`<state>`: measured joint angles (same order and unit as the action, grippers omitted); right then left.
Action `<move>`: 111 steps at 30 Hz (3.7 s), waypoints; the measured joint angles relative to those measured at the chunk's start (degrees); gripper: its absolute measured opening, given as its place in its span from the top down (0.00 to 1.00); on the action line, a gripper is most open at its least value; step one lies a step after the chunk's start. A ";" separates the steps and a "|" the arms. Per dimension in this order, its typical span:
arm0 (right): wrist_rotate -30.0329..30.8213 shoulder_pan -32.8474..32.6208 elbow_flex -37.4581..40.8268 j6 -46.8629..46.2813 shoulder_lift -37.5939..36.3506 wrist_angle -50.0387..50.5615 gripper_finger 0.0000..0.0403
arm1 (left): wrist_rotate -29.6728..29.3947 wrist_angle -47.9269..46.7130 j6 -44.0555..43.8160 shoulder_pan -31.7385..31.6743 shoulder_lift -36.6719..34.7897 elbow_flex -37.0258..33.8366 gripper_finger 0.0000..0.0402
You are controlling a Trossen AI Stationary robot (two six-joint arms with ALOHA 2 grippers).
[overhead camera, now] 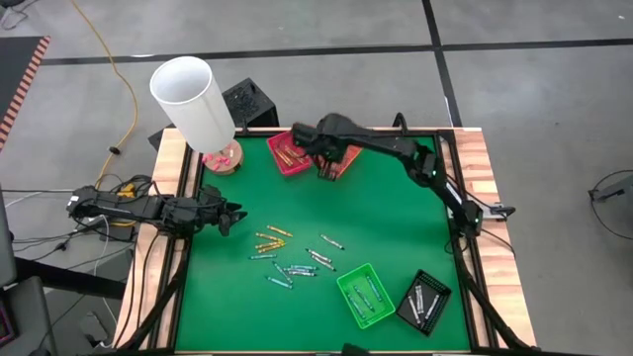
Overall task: Sort crayons
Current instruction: Put the brown crayon into the orange bin, then put the light green crayon into the red bin
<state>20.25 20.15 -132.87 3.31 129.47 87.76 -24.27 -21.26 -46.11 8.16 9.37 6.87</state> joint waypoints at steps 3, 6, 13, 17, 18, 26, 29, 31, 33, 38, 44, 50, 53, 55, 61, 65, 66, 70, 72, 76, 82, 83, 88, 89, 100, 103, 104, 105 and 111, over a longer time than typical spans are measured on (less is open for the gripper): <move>0.02 2.55 0.10 -0.96 -1.09 -0.69 1.00 | -0.14 -0.01 0.02 0.00 0.00 0.00 0.46; -0.16 4.58 0.08 -1.64 -2.17 -1.89 1.00 | -0.17 -0.02 0.02 0.00 0.00 0.00 0.46; -1.48 6.57 0.08 -7.14 -3.25 -9.44 1.00 | -0.22 -0.02 0.04 0.00 0.00 0.00 0.46; -2.02 6.12 2.33 -7.36 -4.58 -13.99 1.00 | -0.15 -0.02 0.04 0.02 0.00 0.00 0.46; -2.24 6.00 3.95 -7.40 -5.32 -15.33 1.00 | -0.15 -0.02 0.04 0.02 0.00 0.00 0.46; -2.53 4.35 29.54 -7.47 -21.99 -34.89 1.00 | -0.20 -0.02 -0.04 0.04 0.00 0.00 0.46; -4.65 4.82 43.19 -10.51 -30.09 -49.79 1.00 | -0.46 -0.02 -0.36 0.04 0.01 0.00 0.46; -6.74 5.22 51.29 -12.81 -34.19 -61.42 1.00 | -0.48 -0.02 -0.75 0.04 0.00 0.00 0.46; -6.85 5.45 57.86 -15.28 -36.93 -71.41 1.00 | -0.48 -0.02 -1.37 0.04 0.00 0.00 0.46; -6.78 6.07 66.30 -20.86 -37.44 -82.84 1.00 | -0.48 -0.02 -2.65 0.04 0.00 0.00 0.46; -2.95 5.80 67.70 -24.27 -32.60 -83.48 1.00 | -0.50 -0.02 -3.19 0.04 0.00 0.00 0.46; -2.31 5.59 67.68 -25.04 -28.59 -84.03 1.00 | -0.50 0.00 -3.21 0.04 0.00 0.00 0.46; -2.22 5.68 67.68 -25.35 -27.24 -83.72 1.00 | -0.50 0.00 -3.17 0.04 0.00 0.00 0.46; -2.19 5.87 67.68 -25.39 -27.04 -83.46 1.00 | -0.50 0.00 -3.08 0.04 0.00 0.00 0.46; -2.12 5.89 67.68 -25.42 -27.04 -83.55 1.00 | -0.52 0.00 -3.06 0.04 0.00 0.00 0.46; -2.15 6.04 67.68 -25.42 -27.04 -83.40 1.00 | -0.52 0.00 -3.08 0.04 0.00 0.00 0.46; -2.16 6.05 67.68 -25.42 -27.04 -83.26 1.00 | -0.52 0.00 -3.09 0.04 0.00 0.00 0.46; -2.17 6.02 67.68 -25.55 -27.04 -82.82 0.99 | -0.52 0.00 -3.13 0.04 0.00 0.00 0.46; -2.19 6.03 67.68 -26.01 -27.04 -82.58 0.97 | -0.52 0.00 -3.13 0.04 0.00 0.00 0.46; -2.16 6.15 67.68 -25.98 -27.02 -82.25 0.91 | -0.51 0.00 -3.15 0.04 0.01 0.00 0.46; -2.19 6.15 67.68 -25.93 -27.02 -82.24 0.87 | -0.52 0.00 -3.17 0.04 0.00 0.00 0.46; -2.20 6.15 67.68 -25.92 -27.01 -82.26 0.86 | -0.52 0.00 -3.17 0.04 0.00 0.00 0.46; -2.86 5.97 67.68 -23.03 -27.32 -83.32 0.86 | -0.50 0.00 -3.17 0.04 0.00 0.00 0.46; -3.81 5.74 67.58 -22.09 -27.70 -83.65 0.86 | -0.52 0.00 -3.17 0.04 0.00 0.00 0.46; -14.19 -1.32 62.82 -17.81 -31.37 -83.54 0.86 | 0.72 0.00 -4.18 0.04 0.00 0.00 0.46; -17.73 -4.32 61.90 -17.81 -31.41 -83.51 0.86 | 0.72 0.00 -3.98 0.06 0.02 0.00 0.46; -19.10 -5.50 61.81 -17.81 -31.41 -83.48 0.86 | 0.74 0.00 -3.95 0.04 0.02 0.00 0.46; -20.19 -6.79 61.79 -17.81 -31.41 -83.47 0.86 | 0.74 0.00 -3.99 0.04 0.01 0.00 0.46; -21.15 -14.84 61.78 -16.62 -31.41 -82.96 0.86 | 0.80 -0.01 -4.14 0.04 0.01 0.00 0.46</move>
<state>-0.90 5.31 -71.09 -13.31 98.06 4.80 -23.47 -21.26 -50.25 8.21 9.37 6.87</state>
